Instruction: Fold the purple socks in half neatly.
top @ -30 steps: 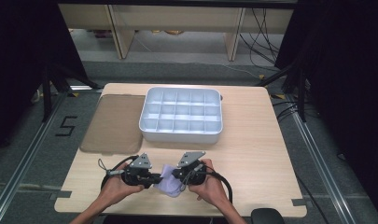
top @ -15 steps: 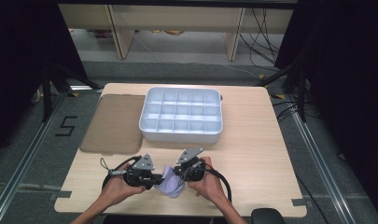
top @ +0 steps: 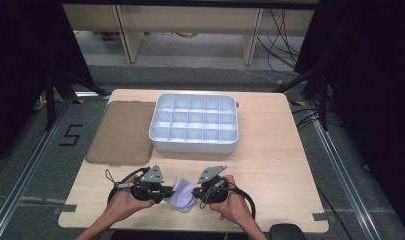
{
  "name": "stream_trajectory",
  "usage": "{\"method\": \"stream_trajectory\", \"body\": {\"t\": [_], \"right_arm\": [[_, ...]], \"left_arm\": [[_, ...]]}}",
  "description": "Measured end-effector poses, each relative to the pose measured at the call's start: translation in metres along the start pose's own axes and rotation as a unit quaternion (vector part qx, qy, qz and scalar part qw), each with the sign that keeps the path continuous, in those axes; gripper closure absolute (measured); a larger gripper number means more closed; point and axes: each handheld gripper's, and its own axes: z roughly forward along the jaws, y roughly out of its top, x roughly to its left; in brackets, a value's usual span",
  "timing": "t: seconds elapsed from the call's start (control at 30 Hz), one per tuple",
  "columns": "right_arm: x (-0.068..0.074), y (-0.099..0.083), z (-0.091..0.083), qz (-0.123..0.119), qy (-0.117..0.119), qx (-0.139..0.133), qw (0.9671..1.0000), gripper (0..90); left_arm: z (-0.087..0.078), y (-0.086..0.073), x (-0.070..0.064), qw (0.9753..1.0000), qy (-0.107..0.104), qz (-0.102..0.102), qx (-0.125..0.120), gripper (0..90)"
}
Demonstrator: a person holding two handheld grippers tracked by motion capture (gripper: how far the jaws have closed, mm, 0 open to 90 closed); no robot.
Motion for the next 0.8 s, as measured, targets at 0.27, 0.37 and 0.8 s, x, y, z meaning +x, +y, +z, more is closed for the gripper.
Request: {"method": "stream_trajectory", "body": {"t": [0.27,0.37,0.8], "right_arm": [[0.002,0.0,0.011,-0.002,0.0,0.014,0.9999,83.5],[0.0,-0.001,0.012,0.002,0.005,0.01,0.9999,83.5],[-0.006,-0.005,0.013,0.012,0.009,0.023,0.9996,82.4]], "left_arm": [[0.003,0.006,-0.01,0.9999,-0.007,0.001,-0.013,82.0],[0.005,0.009,-0.014,0.9998,-0.013,0.009,-0.013,82.0],[0.027,0.012,-0.026,0.9994,-0.028,0.019,-0.004,81.2]]}}
